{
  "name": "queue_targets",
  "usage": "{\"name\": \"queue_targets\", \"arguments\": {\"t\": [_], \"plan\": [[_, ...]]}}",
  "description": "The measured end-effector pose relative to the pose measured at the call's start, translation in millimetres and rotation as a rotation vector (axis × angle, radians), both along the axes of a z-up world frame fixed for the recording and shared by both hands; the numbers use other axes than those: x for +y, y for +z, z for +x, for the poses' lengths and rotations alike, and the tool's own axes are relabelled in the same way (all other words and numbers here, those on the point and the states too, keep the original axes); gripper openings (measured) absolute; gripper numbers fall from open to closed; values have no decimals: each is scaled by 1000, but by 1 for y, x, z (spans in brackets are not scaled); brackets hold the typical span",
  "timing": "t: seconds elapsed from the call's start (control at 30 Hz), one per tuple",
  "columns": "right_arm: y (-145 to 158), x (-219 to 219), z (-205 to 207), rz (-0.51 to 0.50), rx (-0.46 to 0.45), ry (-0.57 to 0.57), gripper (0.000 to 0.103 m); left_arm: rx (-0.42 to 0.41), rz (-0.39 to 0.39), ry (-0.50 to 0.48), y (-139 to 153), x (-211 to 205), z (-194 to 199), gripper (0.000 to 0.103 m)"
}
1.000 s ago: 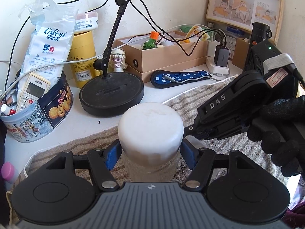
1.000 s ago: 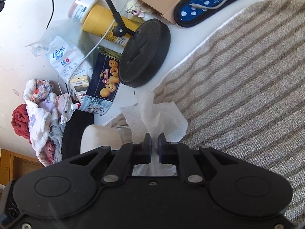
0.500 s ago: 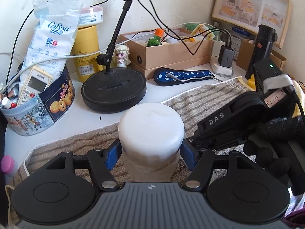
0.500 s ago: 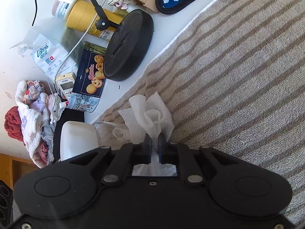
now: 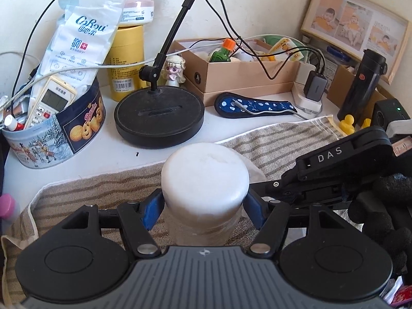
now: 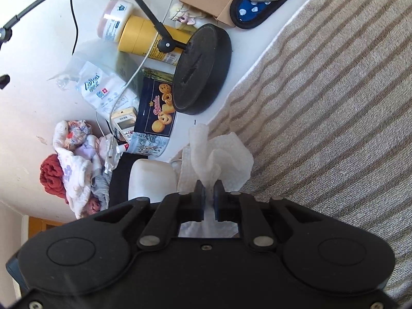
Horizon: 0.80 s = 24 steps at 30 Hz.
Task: Clean container
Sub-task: 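Rotate the right gripper and wipe the cloth around the jar's side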
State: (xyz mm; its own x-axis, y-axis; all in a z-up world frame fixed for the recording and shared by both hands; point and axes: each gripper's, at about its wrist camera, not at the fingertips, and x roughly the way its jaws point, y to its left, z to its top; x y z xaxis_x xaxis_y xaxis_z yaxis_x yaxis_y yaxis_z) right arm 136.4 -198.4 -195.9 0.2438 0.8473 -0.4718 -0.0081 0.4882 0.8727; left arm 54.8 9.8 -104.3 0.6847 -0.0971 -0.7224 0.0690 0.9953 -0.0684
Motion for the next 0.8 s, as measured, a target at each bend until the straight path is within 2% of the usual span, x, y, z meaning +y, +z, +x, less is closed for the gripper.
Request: {"name": "queue_targets", "arguments": {"t": [0.27,0.47,0.53,0.6,0.67,0.73,0.8], "plan": [[-21,2,-1,-24,77,-2,7,-17,18,-63,-1,2,-2,66],[-21,4,-6,-31,84,28,7,-23,2,-215,-1,18,2,66],[-16,5,-8,-28,71,47,7,7,-23,-240,1,25,7,66],[-12,6,-10,-19,60,62,7,42,-40,-216,5,27,12,66],[-8,6,-12,-23,44,69,7,62,-52,-148,7,23,13,67],[-6,4,-12,-26,36,64,7,80,-63,-83,8,19,14,71],[-5,3,-12,-26,34,54,7,71,-54,-75,7,16,13,72]]}}
